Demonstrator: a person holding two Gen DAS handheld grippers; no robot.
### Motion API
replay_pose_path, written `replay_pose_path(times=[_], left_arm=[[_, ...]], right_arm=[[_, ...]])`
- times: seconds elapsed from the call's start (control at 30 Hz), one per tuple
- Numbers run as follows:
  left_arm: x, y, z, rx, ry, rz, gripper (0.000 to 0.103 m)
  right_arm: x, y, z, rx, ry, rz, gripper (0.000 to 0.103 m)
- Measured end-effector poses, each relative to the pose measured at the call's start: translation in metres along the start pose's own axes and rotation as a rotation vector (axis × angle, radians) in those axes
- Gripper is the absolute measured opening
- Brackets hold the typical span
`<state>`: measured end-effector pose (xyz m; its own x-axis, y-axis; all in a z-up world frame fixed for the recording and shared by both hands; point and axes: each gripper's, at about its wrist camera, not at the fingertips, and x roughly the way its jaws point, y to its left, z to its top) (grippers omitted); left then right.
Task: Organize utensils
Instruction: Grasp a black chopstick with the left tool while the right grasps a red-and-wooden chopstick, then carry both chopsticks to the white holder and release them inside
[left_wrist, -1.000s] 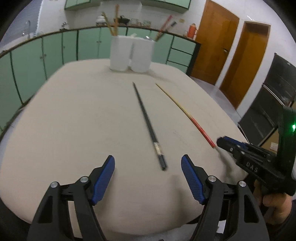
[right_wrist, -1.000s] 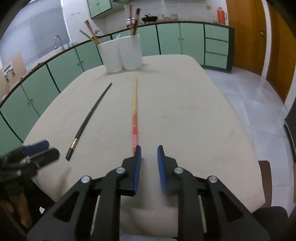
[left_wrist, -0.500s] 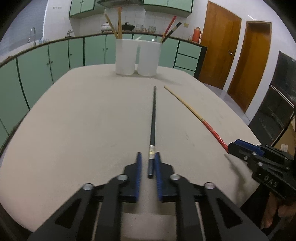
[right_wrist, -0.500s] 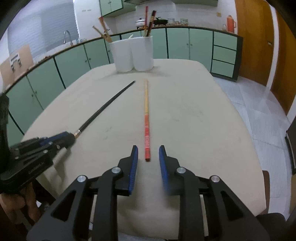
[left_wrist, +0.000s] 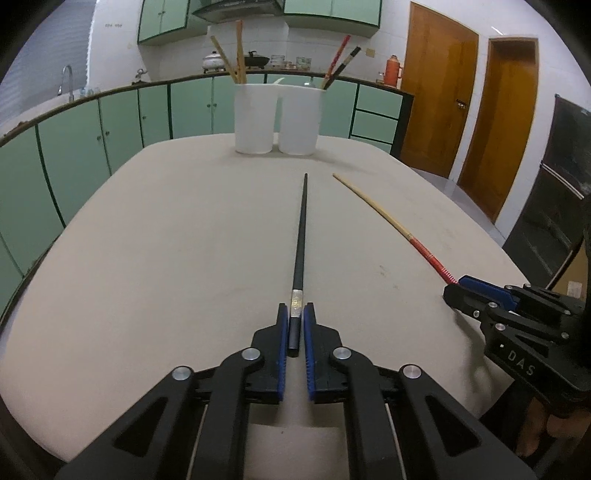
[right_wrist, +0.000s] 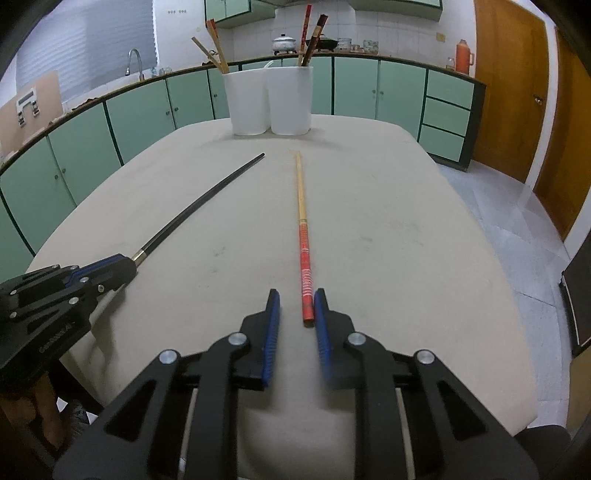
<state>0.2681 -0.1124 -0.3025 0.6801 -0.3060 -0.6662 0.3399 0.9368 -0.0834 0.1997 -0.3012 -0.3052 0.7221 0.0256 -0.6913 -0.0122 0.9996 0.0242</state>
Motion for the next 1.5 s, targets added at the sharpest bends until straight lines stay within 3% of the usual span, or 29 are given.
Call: replay_pose_path(times=[0.2,0.27,0.57,0.67,0.77,0.87,1.03,1.23,1.5], left_arm=[[0.002,-0.004,-0.002,0.021,-0.017,-0.002,0.012],[-0.001,-0.004,-0.001,0.016,-0.019,0.002,0.007],[-0.005,-0.004,-0.005,0.002,0.019,-0.003,0.007],[-0.003,-0.005,-0.005,0.006,0.006,-0.015,0.016],[-0.003,-0.005,-0.004,0.002,0.011,-0.026,0.008],[-0.011,-0.003,0.001,-0.021,0.019,-0.042,0.007],[-0.041,0.003,0.025,-0.074,0.006,-0.043,0.007],[-0.070,0.010,0.063,-0.080,-0.028,-0.042,0.007],[-0.092,0.015,0.106,-0.043,-0.065,-0.040,0.007]], right_arm=[[0.001,0.003,-0.001,-0.001,-0.004,-0.016,0.017],[0.001,0.005,0.000,-0.002,-0.002,-0.012,0.006],[-0.001,0.006,-0.002,0.010,0.002,0.009,0.008],[0.001,0.007,-0.002,0.001,0.000,0.004,0.008],[-0.001,0.007,0.000,-0.002,0.008,0.004,0.005],[-0.008,0.006,0.004,0.007,0.014,0.006,0.005],[-0.045,0.005,0.029,0.011,-0.011,0.017,0.005],[-0.094,0.001,0.085,-0.025,-0.057,0.029,0.005],[-0.113,-0.005,0.146,-0.062,-0.049,0.069,0.005]])
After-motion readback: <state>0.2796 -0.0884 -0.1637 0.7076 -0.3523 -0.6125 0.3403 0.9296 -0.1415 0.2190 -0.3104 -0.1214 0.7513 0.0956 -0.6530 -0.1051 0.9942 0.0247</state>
